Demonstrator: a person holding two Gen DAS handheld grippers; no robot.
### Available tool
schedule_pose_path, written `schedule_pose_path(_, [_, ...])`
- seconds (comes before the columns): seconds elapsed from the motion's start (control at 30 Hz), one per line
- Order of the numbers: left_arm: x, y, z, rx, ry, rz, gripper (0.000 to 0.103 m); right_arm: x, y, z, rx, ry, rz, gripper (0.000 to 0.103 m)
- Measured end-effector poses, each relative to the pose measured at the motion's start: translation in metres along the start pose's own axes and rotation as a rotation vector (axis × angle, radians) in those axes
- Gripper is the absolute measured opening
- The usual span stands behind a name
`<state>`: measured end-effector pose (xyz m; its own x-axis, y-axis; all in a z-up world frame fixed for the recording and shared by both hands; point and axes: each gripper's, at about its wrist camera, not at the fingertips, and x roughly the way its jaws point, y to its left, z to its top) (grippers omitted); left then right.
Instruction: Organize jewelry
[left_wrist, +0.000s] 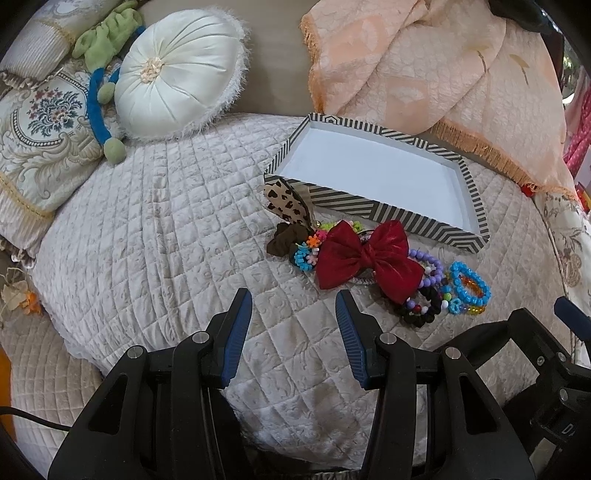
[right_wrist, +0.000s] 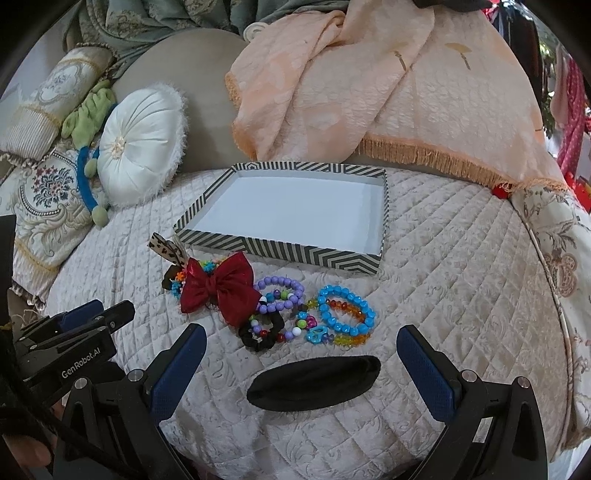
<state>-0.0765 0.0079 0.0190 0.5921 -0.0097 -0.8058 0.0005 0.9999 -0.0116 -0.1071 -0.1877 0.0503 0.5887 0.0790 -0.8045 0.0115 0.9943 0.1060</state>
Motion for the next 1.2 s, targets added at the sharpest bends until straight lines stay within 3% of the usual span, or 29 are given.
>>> schedule_pose_path(0.63, [0.009, 0.002, 0.004, -0.007, 0.038, -0.008, 0.047, 0.010, -0.008, -0.001, 0.001, 0.022, 0.017, 0.103])
schedule_pose_path(1.13, [0.034, 0.046, 0.043, -0.162, 0.139, -0.087, 0.047, 0.034, -0.010, 0.005, -0.021, 0.058, 0.094, 0.102])
schedule_pose_path(1.2, [0.040, 0.051, 0.048, -0.184, 0.155, -0.089, 0.054, 0.042, -0.005, 0.008, -0.032, 0.062, 0.128, 0.101])
